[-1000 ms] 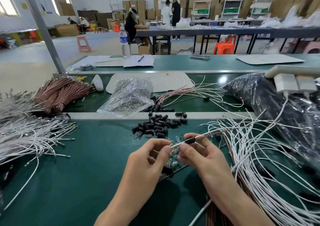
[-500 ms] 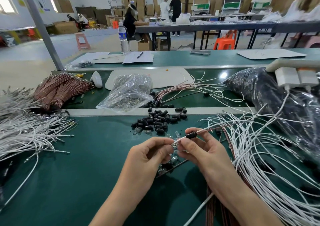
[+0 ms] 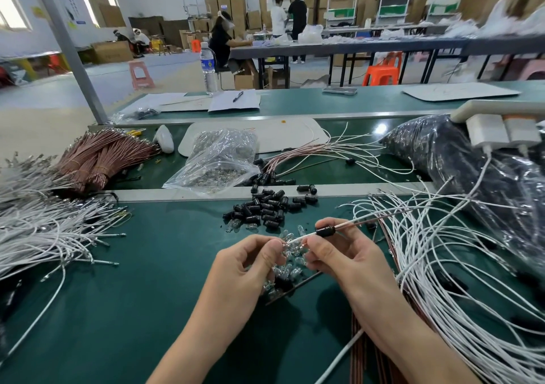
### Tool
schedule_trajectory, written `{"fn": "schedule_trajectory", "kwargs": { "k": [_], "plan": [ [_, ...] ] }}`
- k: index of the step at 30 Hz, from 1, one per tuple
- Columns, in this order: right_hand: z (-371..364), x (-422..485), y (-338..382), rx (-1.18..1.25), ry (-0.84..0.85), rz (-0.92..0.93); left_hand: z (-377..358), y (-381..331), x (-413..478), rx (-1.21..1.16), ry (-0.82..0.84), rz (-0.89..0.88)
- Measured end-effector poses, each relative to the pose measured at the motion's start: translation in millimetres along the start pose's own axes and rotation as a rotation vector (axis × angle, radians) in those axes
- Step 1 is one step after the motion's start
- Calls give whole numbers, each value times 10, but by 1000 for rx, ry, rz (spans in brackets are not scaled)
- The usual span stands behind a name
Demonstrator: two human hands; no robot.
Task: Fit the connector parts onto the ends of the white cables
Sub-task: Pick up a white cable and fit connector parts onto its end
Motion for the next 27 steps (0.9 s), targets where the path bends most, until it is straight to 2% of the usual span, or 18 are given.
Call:
{"fn": "schedule_trajectory", "kwargs": {
  "k": [16, 27],
  "plan": [
    [-73, -18, -16, -166, 69, 54, -69, -49, -77, 361, -13, -213],
    [-56, -20, 8, -171, 33, 65, -50, -94, -116, 457, -50, -251]
  ]
}}
Point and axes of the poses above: each hand's wrist, its own x-axis towards the middle knuckle, its own z-axis out of the back of the hand, y = z × x, the point moved 5 cm from there along x, towards the middle knuckle, and after that the axes turned 1 degree about y, right-handed, at the moved point
